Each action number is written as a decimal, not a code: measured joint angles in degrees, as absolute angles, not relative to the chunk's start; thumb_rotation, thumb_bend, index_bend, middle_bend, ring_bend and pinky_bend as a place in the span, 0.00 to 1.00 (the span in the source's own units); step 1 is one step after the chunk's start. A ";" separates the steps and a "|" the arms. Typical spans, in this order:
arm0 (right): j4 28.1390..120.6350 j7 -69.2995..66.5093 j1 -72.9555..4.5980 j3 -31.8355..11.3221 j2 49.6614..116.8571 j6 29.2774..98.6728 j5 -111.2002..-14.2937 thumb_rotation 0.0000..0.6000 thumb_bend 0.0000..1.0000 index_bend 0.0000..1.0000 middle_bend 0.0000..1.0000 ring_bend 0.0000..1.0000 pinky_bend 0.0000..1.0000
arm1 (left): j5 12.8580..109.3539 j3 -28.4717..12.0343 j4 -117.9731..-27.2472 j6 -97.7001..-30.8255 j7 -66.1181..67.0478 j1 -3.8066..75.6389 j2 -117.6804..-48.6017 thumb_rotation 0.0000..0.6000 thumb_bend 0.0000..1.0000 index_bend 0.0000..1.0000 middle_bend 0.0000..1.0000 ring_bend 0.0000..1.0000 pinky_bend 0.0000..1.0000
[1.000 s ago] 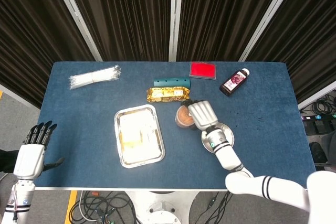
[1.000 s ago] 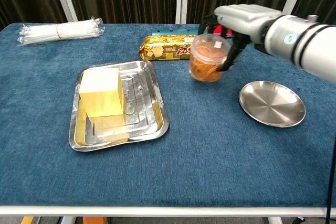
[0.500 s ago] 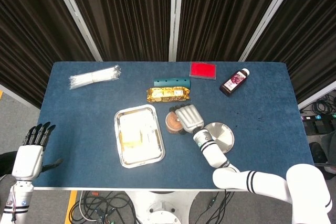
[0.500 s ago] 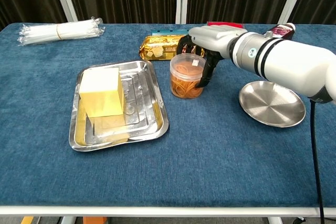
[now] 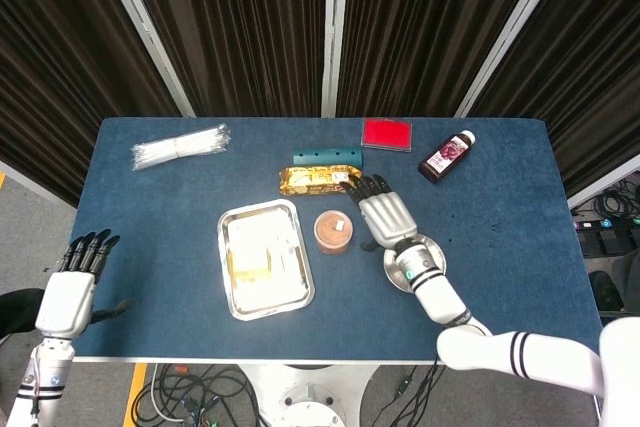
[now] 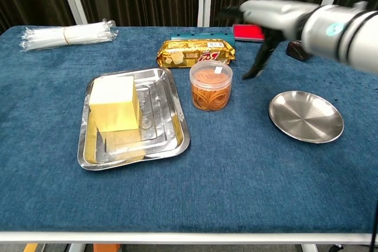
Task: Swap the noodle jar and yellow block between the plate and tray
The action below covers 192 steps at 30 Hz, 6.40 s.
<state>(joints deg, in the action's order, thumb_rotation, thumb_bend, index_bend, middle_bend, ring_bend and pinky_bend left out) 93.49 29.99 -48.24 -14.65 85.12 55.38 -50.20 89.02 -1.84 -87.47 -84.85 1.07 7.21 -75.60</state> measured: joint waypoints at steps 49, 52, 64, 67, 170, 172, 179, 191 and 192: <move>98.82 6.68 -20.48 -10.30 64.24 76.29 -67.28 1.00 0.00 0.00 0.00 0.00 0.00 | 73.69 -11.61 -86.31 -60.45 5.63 31.68 -95.00 1.00 0.10 0.29 0.55 0.36 0.39; 98.37 5.95 -20.13 -10.88 64.13 76.44 -66.78 1.00 0.00 0.00 0.00 0.00 0.00 | 75.25 -12.17 -88.00 -60.67 5.05 32.95 -95.50 1.00 0.10 0.28 0.55 0.36 0.39; 95.70 -0.09 -17.90 -13.06 63.15 76.72 -65.09 1.00 0.00 0.00 0.00 0.00 0.00 | 77.66 -13.44 -86.20 -59.22 7.40 40.11 -106.45 1.00 0.10 0.25 0.55 0.36 0.39; 94.81 -1.56 -17.59 -13.50 62.87 76.25 -65.06 1.00 0.00 0.00 0.00 0.00 0.00 | 77.54 -13.28 -84.75 -59.48 7.64 40.89 -109.66 1.00 0.10 0.23 0.55 0.36 0.39; 94.14 -0.34 -16.74 -15.65 64.72 73.59 -65.82 1.00 0.00 0.00 0.00 0.00 0.00 | 74.53 -8.76 -73.39 -58.34 1.92 43.97 -96.05 1.00 0.08 0.22 0.26 0.22 0.40; 94.35 0.08 -16.81 -15.66 64.77 73.62 -65.68 1.00 0.00 0.00 0.00 0.00 0.00 | 74.64 -8.40 -73.15 -57.66 1.50 43.89 -96.21 1.00 0.06 0.18 0.21 0.17 0.35; 95.38 0.89 -16.90 -15.37 64.46 73.71 -66.21 1.00 0.00 0.00 0.00 0.00 0.00 | 74.80 -7.81 -73.30 -56.92 -0.23 42.91 -95.78 1.00 0.01 0.04 0.00 0.00 0.18; 102.56 1.72 -17.85 -11.79 60.82 70.21 -73.68 1.00 0.00 0.00 0.00 0.00 0.00 | 73.12 -6.70 -87.26 -67.34 6.94 34.08 -82.54 1.00 0.00 0.04 0.00 0.00 0.14; 103.43 2.08 -18.23 -11.44 60.44 69.44 -74.46 1.00 0.00 0.00 0.01 0.00 0.00 | 73.01 -6.39 -87.98 -68.58 7.68 32.99 -81.63 1.00 0.00 0.04 0.00 0.00 0.13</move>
